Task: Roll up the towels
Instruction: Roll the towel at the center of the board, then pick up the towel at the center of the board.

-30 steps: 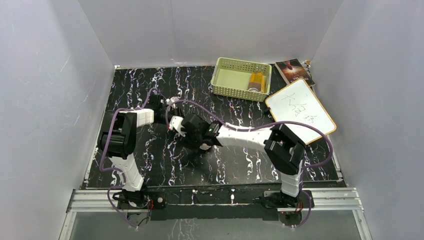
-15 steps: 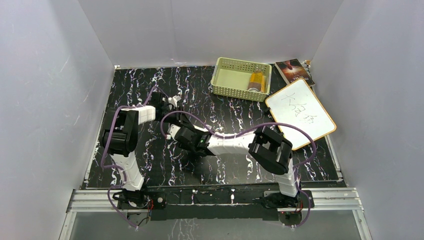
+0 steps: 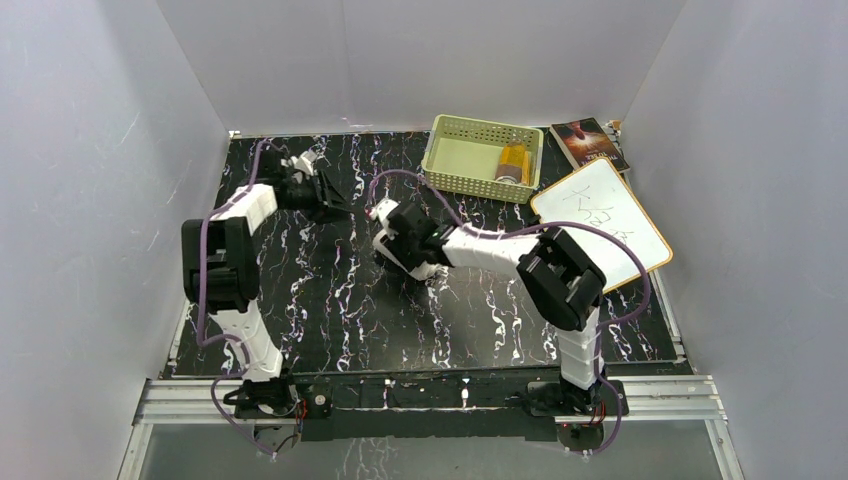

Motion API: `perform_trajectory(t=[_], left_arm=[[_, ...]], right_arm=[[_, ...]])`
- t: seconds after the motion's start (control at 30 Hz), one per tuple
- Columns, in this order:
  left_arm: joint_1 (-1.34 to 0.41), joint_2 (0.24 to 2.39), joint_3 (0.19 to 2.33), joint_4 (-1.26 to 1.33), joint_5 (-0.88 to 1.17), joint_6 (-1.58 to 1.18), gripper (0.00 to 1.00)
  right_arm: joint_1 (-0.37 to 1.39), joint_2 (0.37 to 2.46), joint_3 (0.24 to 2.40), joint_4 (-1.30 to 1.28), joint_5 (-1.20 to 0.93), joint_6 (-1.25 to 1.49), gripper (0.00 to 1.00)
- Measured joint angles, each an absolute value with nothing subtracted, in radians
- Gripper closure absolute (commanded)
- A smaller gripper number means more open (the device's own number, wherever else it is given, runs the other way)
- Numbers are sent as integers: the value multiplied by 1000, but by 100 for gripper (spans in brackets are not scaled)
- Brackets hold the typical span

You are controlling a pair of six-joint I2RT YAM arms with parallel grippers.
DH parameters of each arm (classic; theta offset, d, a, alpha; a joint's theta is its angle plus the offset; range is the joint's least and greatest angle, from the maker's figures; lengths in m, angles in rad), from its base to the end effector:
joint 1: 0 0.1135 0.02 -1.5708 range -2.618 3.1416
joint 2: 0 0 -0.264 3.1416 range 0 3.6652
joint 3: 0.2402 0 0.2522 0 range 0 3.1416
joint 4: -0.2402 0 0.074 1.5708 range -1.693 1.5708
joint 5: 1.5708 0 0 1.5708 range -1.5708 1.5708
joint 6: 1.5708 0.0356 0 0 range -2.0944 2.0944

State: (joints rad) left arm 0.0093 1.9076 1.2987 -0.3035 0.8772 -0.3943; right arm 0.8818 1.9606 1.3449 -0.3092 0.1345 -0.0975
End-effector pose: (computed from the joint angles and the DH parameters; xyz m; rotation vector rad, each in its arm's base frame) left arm 0.4019 -0.0236 0.1952 -0.1034 2.4098 -1.2522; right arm 0.2712 0.3217 0.1779 -1.1218 2.2243 0.1635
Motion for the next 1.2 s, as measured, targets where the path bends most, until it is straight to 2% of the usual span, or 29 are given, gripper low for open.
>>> perform_trajectory(t=[0.13,0.43,0.63,0.97,1.07,1.2], left_arm=[[60,1836,1267,-286,861,-414,63],[33,1766,1048,-243,864,-446,65],[34,1765,1017,-245,864,-439,65],[-14,1765,1024,-210,868,-467,65],[-61,1760,1011,-117,884,-545,60],[-144,1748,961,115,899,-704,58]], right_arm=[[779,1960,1346,-299,-4,-11,76],[575,1952,1311,-221,-255,225,83],[498,1921,1313,-221,-260,287,83],[495,1907,1341,-244,-256,289,84],[495,1896,1341,-255,-249,282,84],[495,1890,1341,-260,-254,266,84]])
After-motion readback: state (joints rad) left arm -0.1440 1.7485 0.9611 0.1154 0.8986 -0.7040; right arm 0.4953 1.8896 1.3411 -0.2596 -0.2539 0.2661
